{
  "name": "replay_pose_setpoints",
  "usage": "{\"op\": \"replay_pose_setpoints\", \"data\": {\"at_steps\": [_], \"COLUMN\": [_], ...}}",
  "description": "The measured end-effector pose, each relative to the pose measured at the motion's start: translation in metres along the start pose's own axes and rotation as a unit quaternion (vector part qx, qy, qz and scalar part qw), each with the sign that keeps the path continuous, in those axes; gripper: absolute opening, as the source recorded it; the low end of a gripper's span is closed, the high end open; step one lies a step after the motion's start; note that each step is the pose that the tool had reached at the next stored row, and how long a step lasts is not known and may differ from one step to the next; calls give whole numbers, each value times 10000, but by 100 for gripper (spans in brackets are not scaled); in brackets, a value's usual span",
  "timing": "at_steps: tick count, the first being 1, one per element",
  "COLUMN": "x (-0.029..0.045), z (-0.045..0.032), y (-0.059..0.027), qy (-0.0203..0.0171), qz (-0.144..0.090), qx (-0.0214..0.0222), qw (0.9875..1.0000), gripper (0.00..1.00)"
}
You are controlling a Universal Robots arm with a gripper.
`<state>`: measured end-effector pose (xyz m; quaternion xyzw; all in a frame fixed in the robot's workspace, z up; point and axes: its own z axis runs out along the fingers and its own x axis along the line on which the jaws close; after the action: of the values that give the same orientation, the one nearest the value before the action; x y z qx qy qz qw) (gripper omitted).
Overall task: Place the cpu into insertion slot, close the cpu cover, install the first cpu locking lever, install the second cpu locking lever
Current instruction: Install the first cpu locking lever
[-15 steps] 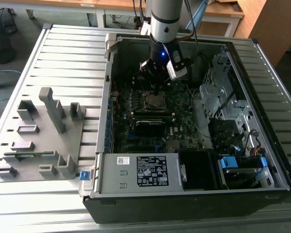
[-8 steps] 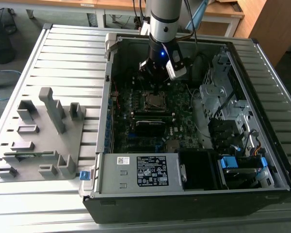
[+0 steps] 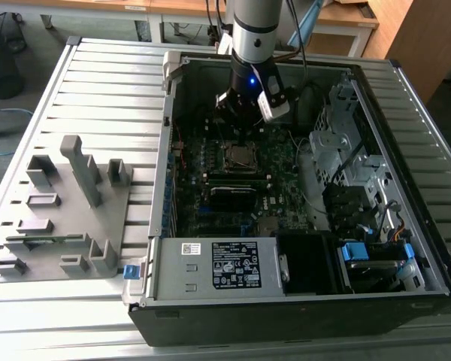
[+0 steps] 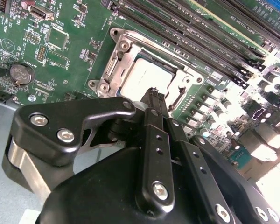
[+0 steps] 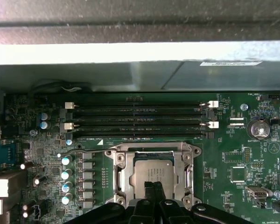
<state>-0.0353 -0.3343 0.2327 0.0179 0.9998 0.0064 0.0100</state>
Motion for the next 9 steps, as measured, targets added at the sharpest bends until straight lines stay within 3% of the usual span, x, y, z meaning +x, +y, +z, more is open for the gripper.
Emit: {"op": "replay_pose_setpoints", "data": {"at_steps": [9], "x": [-1], "z": [-30], "y": [0], "qy": [0], "qz": [0], "qx": [0], "qw": [10000], "gripper": [11]}}
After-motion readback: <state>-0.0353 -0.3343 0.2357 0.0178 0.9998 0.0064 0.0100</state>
